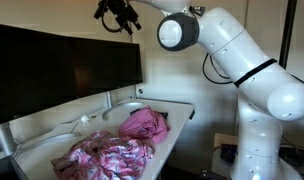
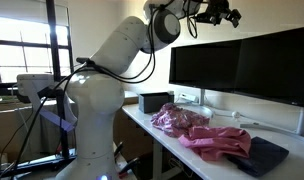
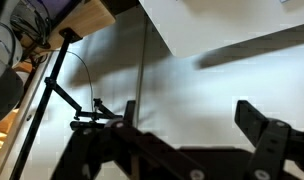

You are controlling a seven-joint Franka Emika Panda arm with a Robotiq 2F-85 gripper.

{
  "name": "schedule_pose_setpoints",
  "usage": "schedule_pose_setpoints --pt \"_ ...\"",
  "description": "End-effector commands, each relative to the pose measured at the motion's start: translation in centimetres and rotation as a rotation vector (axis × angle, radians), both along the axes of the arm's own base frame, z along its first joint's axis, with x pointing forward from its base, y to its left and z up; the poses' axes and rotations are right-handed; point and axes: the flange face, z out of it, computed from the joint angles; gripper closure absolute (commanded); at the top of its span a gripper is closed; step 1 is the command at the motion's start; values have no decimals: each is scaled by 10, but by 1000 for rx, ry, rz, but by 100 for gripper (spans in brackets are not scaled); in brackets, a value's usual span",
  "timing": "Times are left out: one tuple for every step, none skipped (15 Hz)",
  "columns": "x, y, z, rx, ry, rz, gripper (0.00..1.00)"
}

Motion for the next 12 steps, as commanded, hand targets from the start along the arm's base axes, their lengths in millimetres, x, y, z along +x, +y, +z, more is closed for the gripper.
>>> schedule_pose_setpoints --pt "-25 5 18 64 35 11 0" --pt "-32 7 21 78 53 16 0" --pt "-42 8 29 100 63 20 0" --pt "-51 9 35 117 70 19 0" --pt "-61 10 42 143 76 24 0" --pt "-69 11 48 158 78 25 0" --pt "-79 11 55 182 83 37 0" --pt "-85 11 60 205 78 54 0" --pt "-90 12 65 244 77 101 0" --pt "-93 13 67 279 78 132 0" --pt "-94 13 68 312 80 160 0" --pt "-95 14 68 347 79 186 0"
